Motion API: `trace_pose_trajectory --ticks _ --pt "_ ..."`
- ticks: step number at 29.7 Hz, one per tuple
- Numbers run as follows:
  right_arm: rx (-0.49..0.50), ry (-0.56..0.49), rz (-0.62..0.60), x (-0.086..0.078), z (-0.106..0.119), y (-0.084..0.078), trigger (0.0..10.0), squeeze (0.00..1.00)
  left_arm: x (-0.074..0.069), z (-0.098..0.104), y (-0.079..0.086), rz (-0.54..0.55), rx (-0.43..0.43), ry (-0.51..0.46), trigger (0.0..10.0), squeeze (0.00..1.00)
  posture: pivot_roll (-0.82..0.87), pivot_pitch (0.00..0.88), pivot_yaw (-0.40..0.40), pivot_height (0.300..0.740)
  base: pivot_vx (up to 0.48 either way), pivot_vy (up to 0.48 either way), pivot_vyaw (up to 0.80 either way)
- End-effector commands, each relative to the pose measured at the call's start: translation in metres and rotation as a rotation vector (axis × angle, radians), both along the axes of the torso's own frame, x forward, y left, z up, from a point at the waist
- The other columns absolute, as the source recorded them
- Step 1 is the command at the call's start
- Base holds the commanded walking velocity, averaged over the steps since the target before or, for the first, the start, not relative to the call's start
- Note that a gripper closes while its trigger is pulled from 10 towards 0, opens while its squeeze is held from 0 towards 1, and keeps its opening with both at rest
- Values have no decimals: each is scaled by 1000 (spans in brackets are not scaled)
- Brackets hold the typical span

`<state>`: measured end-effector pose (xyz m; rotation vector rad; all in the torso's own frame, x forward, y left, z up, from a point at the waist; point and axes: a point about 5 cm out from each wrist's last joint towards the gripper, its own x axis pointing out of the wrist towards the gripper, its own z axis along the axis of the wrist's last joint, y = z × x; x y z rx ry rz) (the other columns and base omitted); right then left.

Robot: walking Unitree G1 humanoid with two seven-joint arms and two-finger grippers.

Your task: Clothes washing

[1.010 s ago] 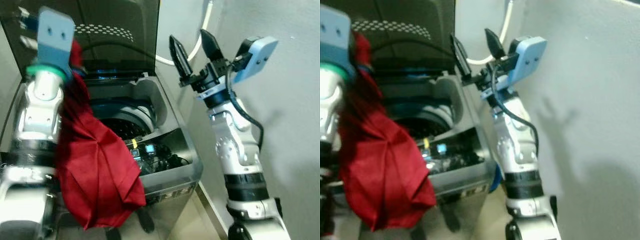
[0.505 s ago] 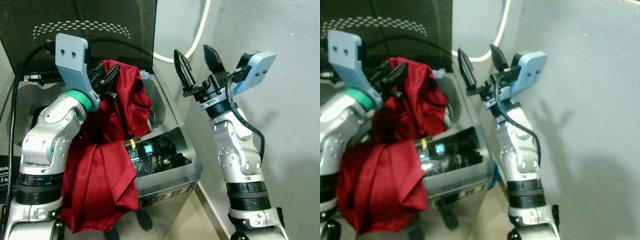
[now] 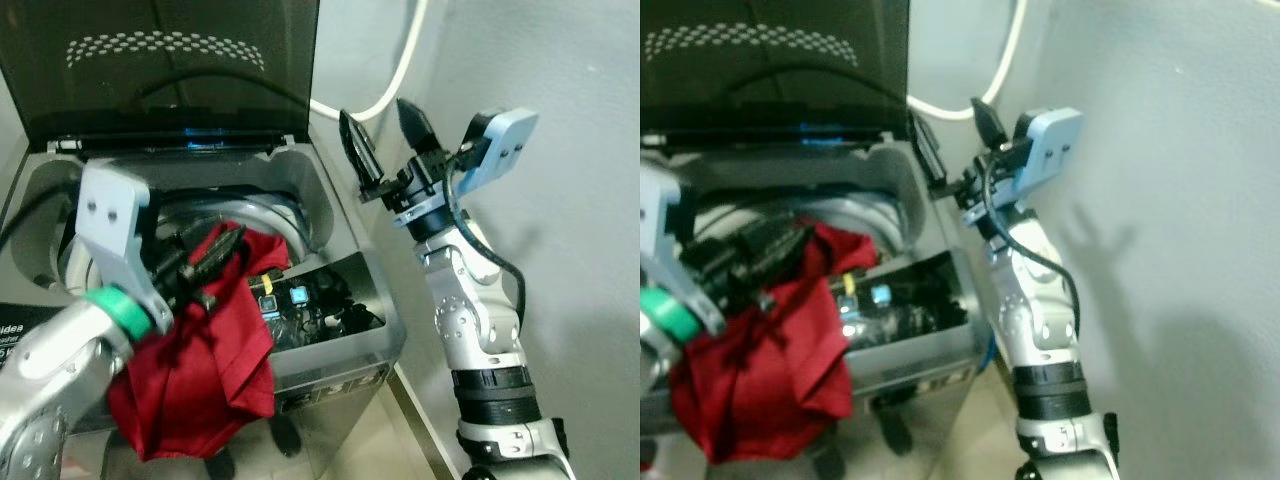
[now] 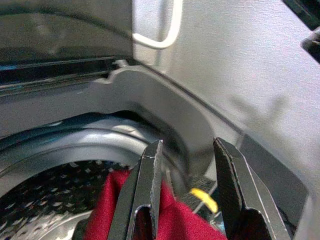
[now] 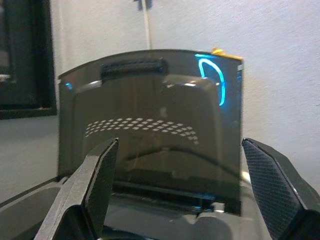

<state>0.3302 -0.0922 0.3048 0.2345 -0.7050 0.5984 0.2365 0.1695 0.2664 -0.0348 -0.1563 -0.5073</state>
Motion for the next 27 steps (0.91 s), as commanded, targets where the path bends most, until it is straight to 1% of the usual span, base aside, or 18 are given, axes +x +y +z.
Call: trace_pose_trajectory --ticks 1,2,3,4,6,7,8,12,14,16,19,20,21,22,24,25,26,27 --pt "-14 27 11 2 -6 0 10000 0 -2 -8 5 84 -19 53 10000 0 167 106 -89 740 0 0 0" --pt "-17 30 16 3 -6 1 10000 0 -1 -11 9 132 -31 73 10000 0 167 106 -89 740 0 0 0" --pt "-19 32 23 3 -7 2 10000 0 1 -13 12 166 -72 101 10000 0 175 107 -95 740 0 0 0" --pt "-19 32 23 3 -7 2 10000 0 1 -13 12 166 -72 101 10000 0 175 107 -95 740 0 0 0" --pt "-21 35 35 4 -7 5 10000 0 -2 -14 12 159 -98 123 10000 0 179 107 -98 740 0 0 0" --pt "-21 35 40 5 -7 6 10000 0 -6 -15 11 128 -98 140 10000 0 185 108 -102 740 0 0 0" --pt "-21 36 46 5 -7 8 10000 0 -12 -17 10 85 -84 160 10000 0 193 109 -103 740 0 0 0" --pt "-20 37 52 5 -7 9 10000 0 -18 -18 11 81 -61 172 10000 0 193 109 -103 740 0 0 0" --pt "-20 38 54 5 -7 10 10000 0 -17 -19 13 90 -58 175 10000 0 195 105 -103 740 0 0 0" --pt "-20 38 56 5 -7 10 10000 0 -14 -11 12 100 -3 116 10000 0 188 99 -98 740 0 0 0" --pt "-20 37 56 5 -7 11 10000 0 -13 -11 11 97 0 125 10000 0 188 99 -98 740 0 0 0" --pt "-20 34 51 5 -7 10 10000 0 -11 -6 10 101 26 90 10000 0 181 94 -90 740 0 0 0" --pt "-18 32 46 5 -7 8 10000 0 -9 0 8 108 69 35 10000 0 181 94 -90 740 0 0 0" --pt "-18 32 46 5 -7 8 10000 0 -9 0 8 108 69 35 10000 0 181 94 -90 740 0 0 0" --pt "-15 31 38 5 -7 7 10000 0 -6 16 4 136 161 -125 10000 0 181 89 -88 740 0 0 0" --pt "-13 30 33 5 -7 6 10000 0 1 25 2 182 202 -213 10000 0 181 86 -87 740 0 0 0" --pt "-13 30 33 5 -7 6 10000 0 1 25 2 182 202 -213 10000 0 181 86 -87 740 0 0 0" --pt "-13 25 23 5 -7 6 10000 0 11 35 0 241 214 -295 10000 0 181 77 -83 740 0 0 0"
